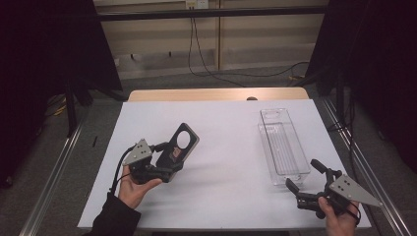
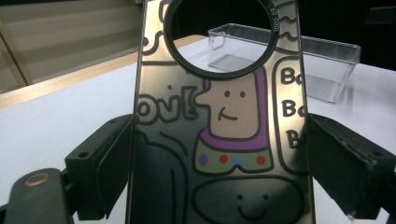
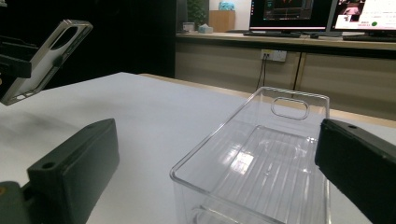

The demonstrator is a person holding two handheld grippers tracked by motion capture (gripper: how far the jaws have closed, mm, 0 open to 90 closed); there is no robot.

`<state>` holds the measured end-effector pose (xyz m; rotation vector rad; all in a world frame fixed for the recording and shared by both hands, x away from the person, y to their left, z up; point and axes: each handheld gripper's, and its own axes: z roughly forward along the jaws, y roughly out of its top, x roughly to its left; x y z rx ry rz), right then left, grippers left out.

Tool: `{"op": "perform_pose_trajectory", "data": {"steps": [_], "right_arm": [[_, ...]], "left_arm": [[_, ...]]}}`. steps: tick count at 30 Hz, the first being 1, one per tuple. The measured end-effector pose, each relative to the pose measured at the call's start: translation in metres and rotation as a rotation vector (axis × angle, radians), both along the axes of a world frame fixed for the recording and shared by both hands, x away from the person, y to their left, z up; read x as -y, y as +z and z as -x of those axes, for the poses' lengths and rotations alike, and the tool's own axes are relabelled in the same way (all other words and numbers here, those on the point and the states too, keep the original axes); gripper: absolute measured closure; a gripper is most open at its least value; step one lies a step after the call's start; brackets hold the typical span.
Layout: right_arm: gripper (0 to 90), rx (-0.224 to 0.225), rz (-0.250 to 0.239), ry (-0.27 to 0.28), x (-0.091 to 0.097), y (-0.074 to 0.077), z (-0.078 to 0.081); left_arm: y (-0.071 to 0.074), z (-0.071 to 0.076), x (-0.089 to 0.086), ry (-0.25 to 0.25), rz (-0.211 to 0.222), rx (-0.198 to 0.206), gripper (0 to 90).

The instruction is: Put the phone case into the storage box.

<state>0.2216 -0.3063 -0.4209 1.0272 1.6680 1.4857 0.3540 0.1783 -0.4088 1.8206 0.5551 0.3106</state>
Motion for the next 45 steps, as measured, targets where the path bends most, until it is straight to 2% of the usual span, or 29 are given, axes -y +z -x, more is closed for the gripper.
{"op": "perform_pose_trajectory", "data": {"steps": [3,5,6,8,14,20,26,37,45], "right_arm": [[0.0,0.0,0.01,0.014,-0.004,0.001,-0.001],[0.0,-0.005,0.012,0.031,-0.006,0.002,-0.002],[0.0,-0.005,0.014,0.035,-0.007,0.002,-0.002],[0.0,-0.009,0.018,0.047,-0.01,0.002,-0.002],[0.0,-0.016,0.007,0.059,-0.015,0.004,-0.004],[0.0,-0.024,0.005,0.094,-0.023,0.004,-0.007],[0.0,-0.024,0.007,0.127,-0.031,0.005,-0.011],[0.0,-0.036,0.0,0.19,-0.047,0.007,-0.019],[0.0,-0.037,0.005,0.224,-0.057,0.01,-0.023]], "left_arm": [[-0.001,0.004,0.002,-0.008,-0.01,0.006,12.4],[-0.003,0.007,0.004,-0.019,-0.003,-0.004,12.4],[-0.003,0.008,0.004,-0.023,-0.015,0.003,12.4],[-0.004,0.01,0.005,-0.028,-0.007,-0.008,12.4],[-0.006,0.016,0.007,-0.038,-0.017,0.006,12.4],[-0.008,0.019,0.013,-0.059,-0.028,0.002,12.3],[-0.008,0.021,0.014,-0.064,-0.016,-0.001,12.4],[-0.011,0.025,0.021,-0.104,-0.029,-0.006,12.4],[-0.01,0.029,0.024,-0.129,-0.015,-0.011,12.3]]}}
